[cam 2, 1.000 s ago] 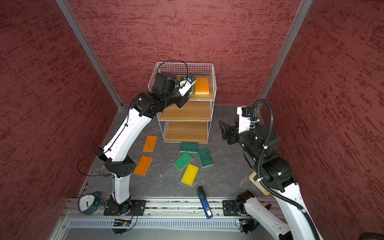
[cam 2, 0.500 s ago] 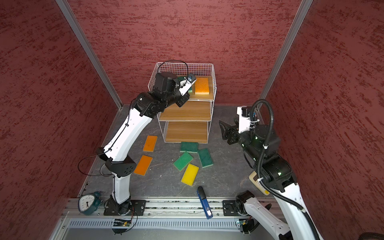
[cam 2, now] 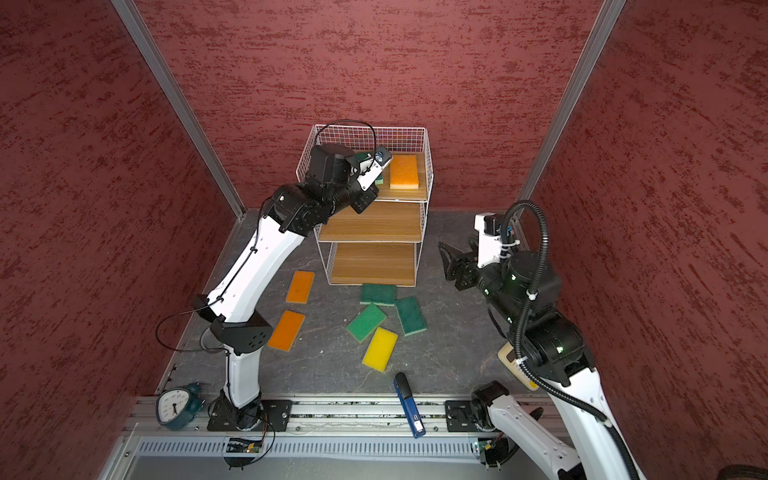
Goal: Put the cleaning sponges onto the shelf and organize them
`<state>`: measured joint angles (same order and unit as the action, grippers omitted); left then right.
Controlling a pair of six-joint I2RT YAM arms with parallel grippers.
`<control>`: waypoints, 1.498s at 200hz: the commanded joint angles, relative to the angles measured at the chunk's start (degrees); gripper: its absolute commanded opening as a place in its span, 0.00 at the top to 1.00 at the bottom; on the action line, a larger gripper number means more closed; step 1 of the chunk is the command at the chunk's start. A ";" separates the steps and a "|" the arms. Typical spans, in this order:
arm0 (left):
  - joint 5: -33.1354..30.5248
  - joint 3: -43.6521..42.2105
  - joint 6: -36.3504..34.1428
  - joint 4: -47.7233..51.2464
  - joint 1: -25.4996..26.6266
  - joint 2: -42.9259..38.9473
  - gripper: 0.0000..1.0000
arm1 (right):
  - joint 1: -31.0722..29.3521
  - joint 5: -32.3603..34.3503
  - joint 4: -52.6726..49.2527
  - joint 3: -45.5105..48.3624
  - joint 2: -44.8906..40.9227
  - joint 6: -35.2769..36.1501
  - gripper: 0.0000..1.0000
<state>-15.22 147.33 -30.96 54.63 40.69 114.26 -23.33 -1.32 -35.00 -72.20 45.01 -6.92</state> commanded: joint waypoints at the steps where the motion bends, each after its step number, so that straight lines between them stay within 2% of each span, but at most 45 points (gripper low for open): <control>1: 0.98 0.07 -0.52 1.63 -1.00 -0.94 0.90 | 0.59 -0.30 1.32 0.47 -0.72 -0.38 0.26; 94: 8.97 -0.59 -0.15 5.28 -3.59 -3.35 0.95 | 0.57 -0.52 1.69 0.44 -0.72 -1.08 0.26; 143: 10.82 -2.98 1.54 2.06 -3.33 -6.75 0.84 | 0.57 -1.74 1.78 -0.54 0.18 -1.39 0.26; 195: 12.58 -7.49 3.16 -0.44 -2.48 -12.90 0.80 | 0.58 -3.14 1.89 -2.05 1.82 -2.07 0.27; 228: 9.10 -8.22 6.04 -1.11 -1.95 -16.06 0.74 | 0.58 -3.56 1.58 -3.45 2.93 -2.91 0.28; 267: 3.58 -10.53 12.80 1.66 -1.93 -19.41 0.67 | 0.53 -3.75 1.57 -5.51 4.57 -3.99 0.32; 299: 0.23 -19.31 19.85 0.42 -1.93 -25.76 0.65 | 0.48 -5.26 1.70 -8.07 7.76 -5.67 0.37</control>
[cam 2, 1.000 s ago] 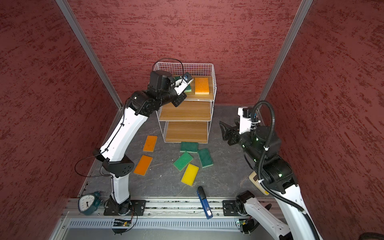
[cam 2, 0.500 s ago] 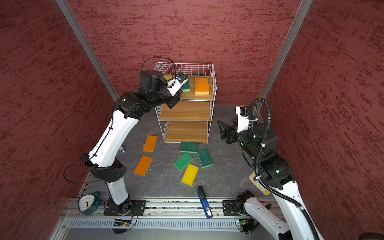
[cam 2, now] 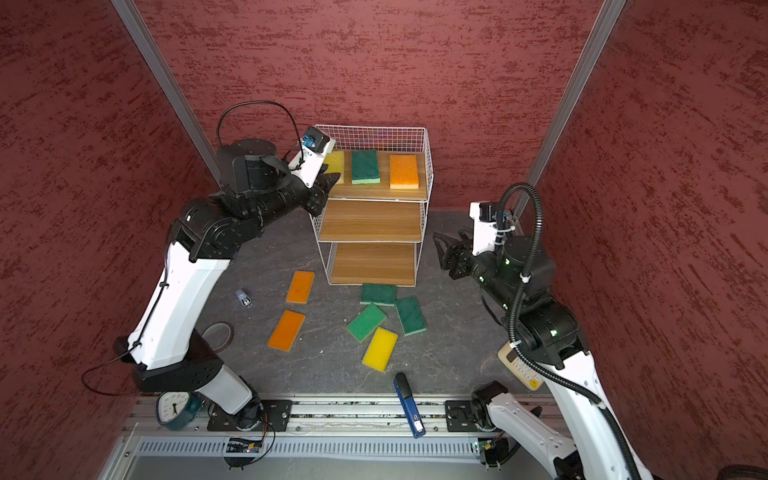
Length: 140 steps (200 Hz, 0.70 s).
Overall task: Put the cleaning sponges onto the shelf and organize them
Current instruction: 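Draw the left gripper back from the shelf while the right gripper rises above it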
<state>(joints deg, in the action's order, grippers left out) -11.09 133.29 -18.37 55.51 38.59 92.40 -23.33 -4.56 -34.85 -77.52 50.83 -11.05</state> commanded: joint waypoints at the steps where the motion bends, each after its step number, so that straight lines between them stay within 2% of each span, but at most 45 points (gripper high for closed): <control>1: -3.96 -5.70 7.46 -0.60 0.17 -4.21 0.65 | 0.48 -2.03 1.50 -2.83 2.06 -1.57 0.37; 33: -4.55 -19.10 12.44 -5.43 -0.16 -13.71 0.63 | -0.23 -2.37 2.19 -7.32 6.29 -3.60 0.45; 53: -4.18 -23.18 16.14 -5.14 -2.14 -17.23 0.63 | -2.44 -1.02 2.42 -10.61 9.97 -4.55 0.51; 97: -1.63 -29.15 22.02 -3.94 -7.47 -23.52 0.62 | -11.50 12.71 0.15 -19.68 19.44 -3.68 0.63; 140: 3.91 -34.90 26.99 -4.50 -14.78 -28.25 0.60 | -13.49 21.05 -1.80 -28.62 28.69 -2.89 0.70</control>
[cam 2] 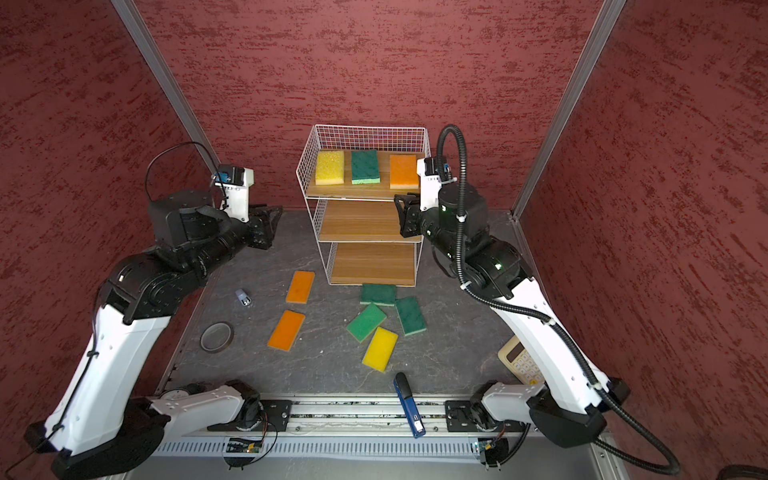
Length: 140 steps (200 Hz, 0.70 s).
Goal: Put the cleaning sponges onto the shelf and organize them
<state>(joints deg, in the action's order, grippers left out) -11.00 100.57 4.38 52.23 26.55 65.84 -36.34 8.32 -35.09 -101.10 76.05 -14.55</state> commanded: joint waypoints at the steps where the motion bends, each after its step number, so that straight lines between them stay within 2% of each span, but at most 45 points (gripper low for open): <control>1: 3.99 -2.29 4.32 -1.23 -2.91 -1.73 0.60 | -0.49 8.28 -1.69 -5.27 3.79 0.63 0.70; 26: 6.55 -4.43 5.56 -1.91 -5.45 -2.59 0.60 | -0.49 10.94 -5.44 -12.28 10.46 1.84 0.73; 80: 6.83 -8.54 6.47 -6.20 -8.17 -5.36 0.60 | -0.47 16.80 -11.48 -22.02 19.00 2.68 0.75; 140: 8.12 -10.22 6.86 -6.98 -11.24 -6.23 0.60 | -0.05 18.07 -15.90 -25.82 22.05 1.69 0.77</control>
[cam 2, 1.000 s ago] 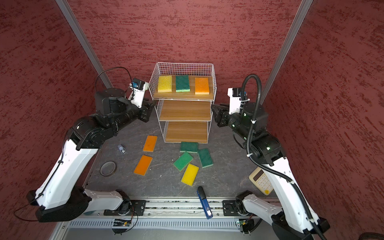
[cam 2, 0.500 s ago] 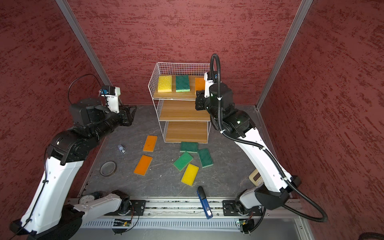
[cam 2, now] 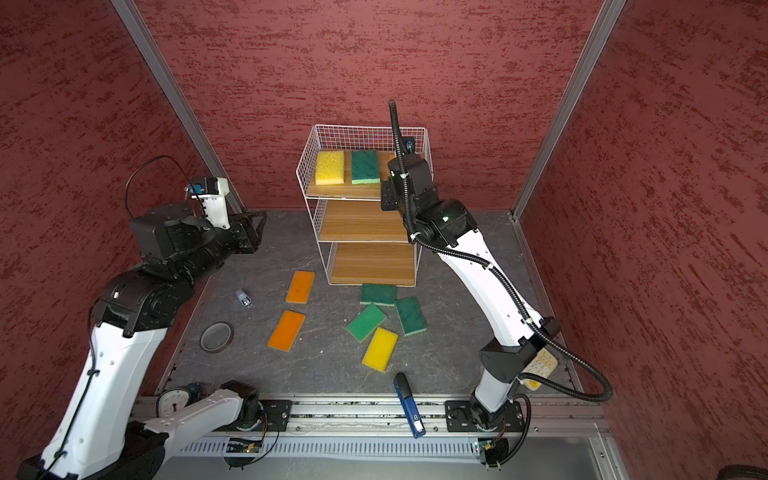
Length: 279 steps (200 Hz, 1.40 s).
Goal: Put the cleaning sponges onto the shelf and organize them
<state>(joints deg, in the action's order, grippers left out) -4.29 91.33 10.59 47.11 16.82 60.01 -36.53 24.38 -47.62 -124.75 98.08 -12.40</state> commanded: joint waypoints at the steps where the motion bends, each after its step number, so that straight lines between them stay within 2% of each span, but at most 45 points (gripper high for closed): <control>1: 1.44 -1.02 0.66 -1.86 -1.61 -0.41 0.60 | 0.15 2.00 -3.37 -2.12 0.06 -0.44 0.77; 43: 3.56 -2.81 1.70 -2.88 -4.19 -1.36 0.60 | 1.20 0.68 -4.34 -1.98 -0.55 -1.03 0.77; 99: 4.43 -3.70 2.57 -3.09 -6.23 -2.84 0.59 | 1.20 -3.09 -0.44 1.18 -3.74 -0.25 0.77; 279: 5.35 -4.40 2.81 -3.43 -7.85 -4.51 0.59 | 1.93 -5.35 -0.64 -0.52 0.93 -0.52 0.76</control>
<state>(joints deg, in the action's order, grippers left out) 0.16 87.57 13.26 45.30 9.52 56.53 -35.03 19.70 -49.04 -123.39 98.24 -12.84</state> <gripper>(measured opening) 0.409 0.237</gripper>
